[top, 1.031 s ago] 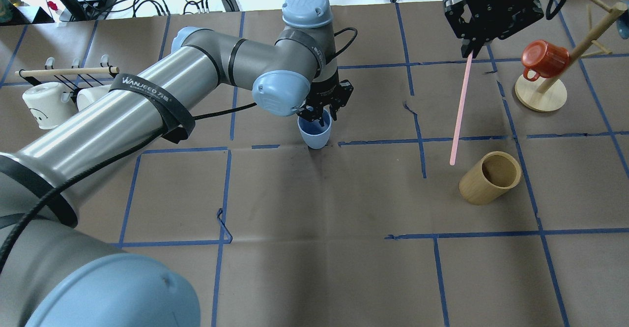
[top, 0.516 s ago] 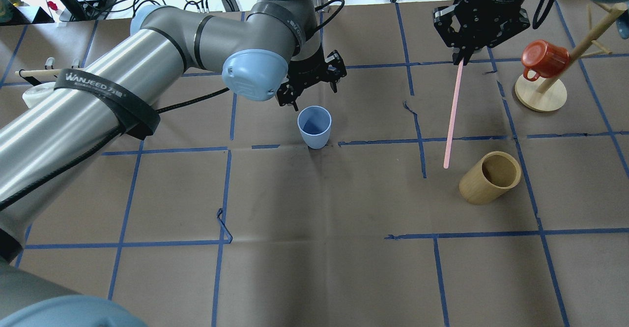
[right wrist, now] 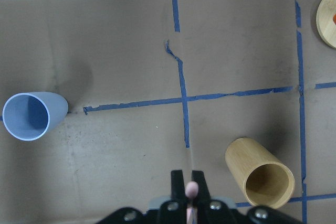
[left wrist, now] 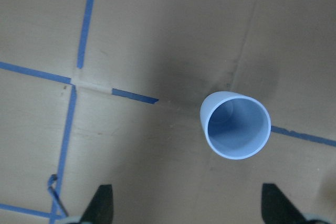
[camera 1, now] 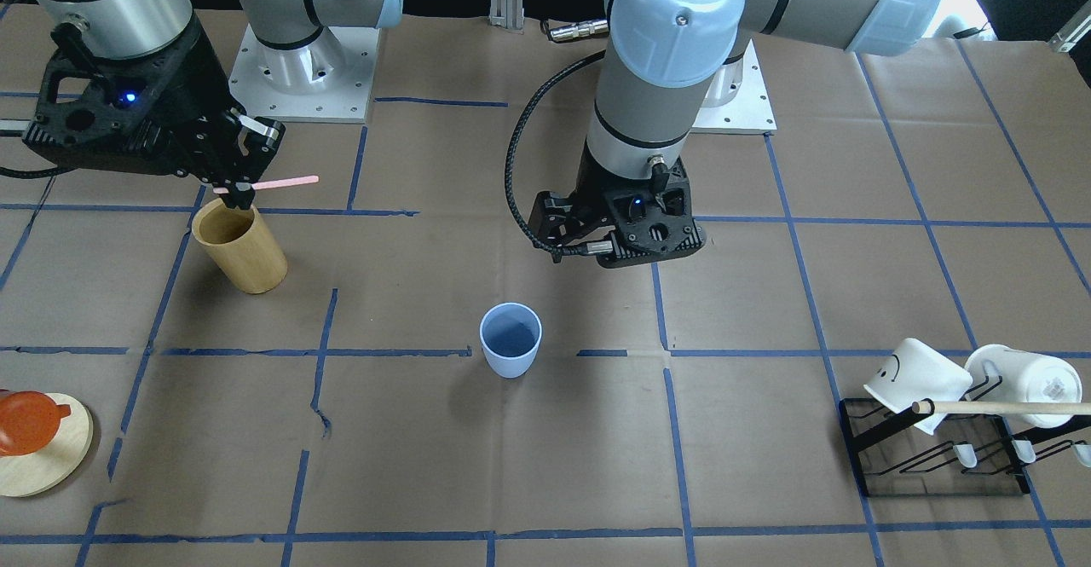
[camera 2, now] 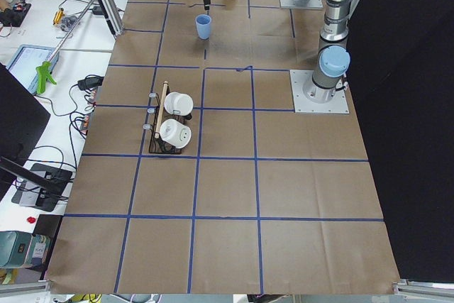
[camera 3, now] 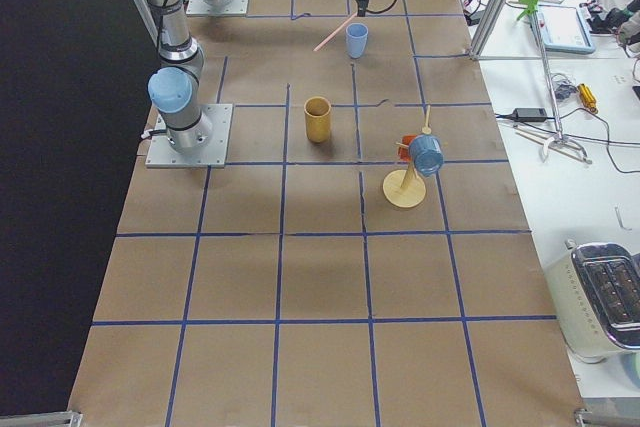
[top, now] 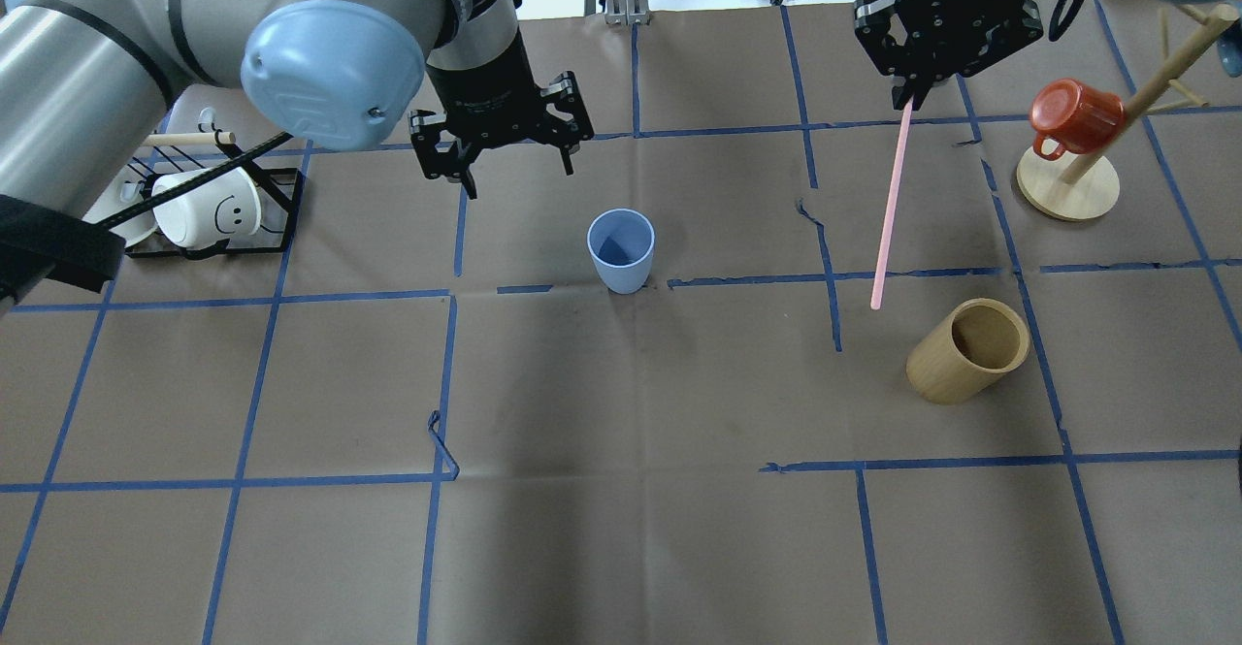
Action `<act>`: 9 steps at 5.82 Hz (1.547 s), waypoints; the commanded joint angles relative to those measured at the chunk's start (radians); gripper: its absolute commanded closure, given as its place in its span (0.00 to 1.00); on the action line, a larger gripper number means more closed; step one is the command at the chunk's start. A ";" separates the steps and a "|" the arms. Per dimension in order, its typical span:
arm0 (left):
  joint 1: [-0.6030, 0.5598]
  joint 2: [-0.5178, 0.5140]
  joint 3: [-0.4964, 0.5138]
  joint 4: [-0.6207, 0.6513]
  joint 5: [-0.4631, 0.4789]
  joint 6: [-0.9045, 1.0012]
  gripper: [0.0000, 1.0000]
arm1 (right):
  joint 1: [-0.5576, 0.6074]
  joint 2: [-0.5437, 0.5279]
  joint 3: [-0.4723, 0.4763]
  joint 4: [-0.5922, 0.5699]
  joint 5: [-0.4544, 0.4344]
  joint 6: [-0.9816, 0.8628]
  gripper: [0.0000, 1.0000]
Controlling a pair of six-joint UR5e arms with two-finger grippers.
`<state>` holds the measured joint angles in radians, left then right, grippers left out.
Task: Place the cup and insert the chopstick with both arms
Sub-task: 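Move the held chopstick over the blue cup with the right gripper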
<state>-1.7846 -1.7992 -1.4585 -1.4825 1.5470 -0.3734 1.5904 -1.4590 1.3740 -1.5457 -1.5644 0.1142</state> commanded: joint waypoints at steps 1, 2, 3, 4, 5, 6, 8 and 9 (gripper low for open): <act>0.104 0.038 -0.038 -0.013 0.021 0.178 0.01 | 0.041 0.081 -0.080 -0.040 0.000 0.051 0.92; 0.140 0.053 -0.049 -0.012 0.019 0.186 0.01 | 0.106 0.162 -0.186 -0.040 -0.003 0.127 0.92; 0.155 0.063 -0.060 -0.006 0.021 0.241 0.01 | 0.158 0.248 -0.282 -0.040 -0.003 0.206 0.92; 0.168 0.078 -0.083 0.022 0.021 0.292 0.01 | 0.210 0.309 -0.335 -0.051 -0.005 0.282 0.92; 0.171 0.090 -0.095 0.033 0.021 0.292 0.01 | 0.262 0.342 -0.335 -0.103 -0.005 0.374 0.92; 0.171 0.093 -0.088 0.033 0.025 0.292 0.01 | 0.301 0.376 -0.335 -0.131 -0.005 0.434 0.92; 0.169 0.095 -0.089 0.033 0.048 0.291 0.01 | 0.319 0.414 -0.326 -0.157 -0.017 0.456 0.92; 0.169 0.095 -0.091 0.031 0.050 0.291 0.01 | 0.321 0.419 -0.308 -0.180 -0.052 0.452 0.92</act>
<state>-1.6148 -1.7039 -1.5484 -1.4501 1.5944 -0.0828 1.9085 -1.0482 1.0521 -1.7071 -1.5902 0.5672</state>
